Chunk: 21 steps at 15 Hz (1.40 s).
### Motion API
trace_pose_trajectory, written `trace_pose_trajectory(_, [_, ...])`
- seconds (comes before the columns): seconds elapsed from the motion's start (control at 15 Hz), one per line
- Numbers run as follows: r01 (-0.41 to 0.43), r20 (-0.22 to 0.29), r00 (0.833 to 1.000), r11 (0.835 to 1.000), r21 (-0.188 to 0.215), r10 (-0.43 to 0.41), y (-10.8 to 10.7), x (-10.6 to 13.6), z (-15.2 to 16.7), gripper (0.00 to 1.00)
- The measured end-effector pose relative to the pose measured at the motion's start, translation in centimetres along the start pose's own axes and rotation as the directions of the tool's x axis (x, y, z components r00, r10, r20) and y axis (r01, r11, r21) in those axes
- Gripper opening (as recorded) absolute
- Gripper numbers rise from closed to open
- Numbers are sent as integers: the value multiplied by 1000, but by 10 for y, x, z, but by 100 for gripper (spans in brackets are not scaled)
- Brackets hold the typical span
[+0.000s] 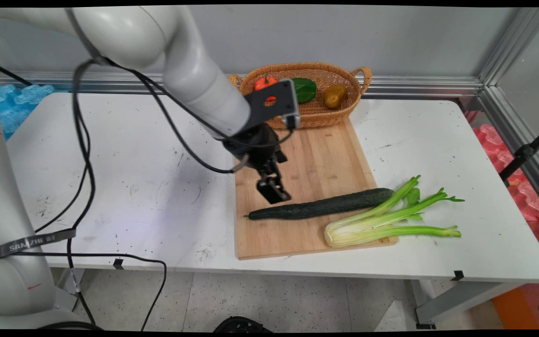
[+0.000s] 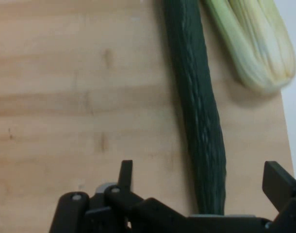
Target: Pick up the cucumber from the cutting board
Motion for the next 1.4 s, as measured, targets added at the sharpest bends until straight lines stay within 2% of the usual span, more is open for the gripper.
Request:
trace_pose_trajectory(0.47, [12, -44, 999, 1000, 10, -12, 8, 14, 45, 100])
trace_pose_trajectory(0.8, [11, -51, 999, 1000, 8, -11, 10, 7, 74, 100])
trace_pose_trajectory(1.4, [23, -51, 998, 1000, 0, -22, 10, -6, 102, 100])
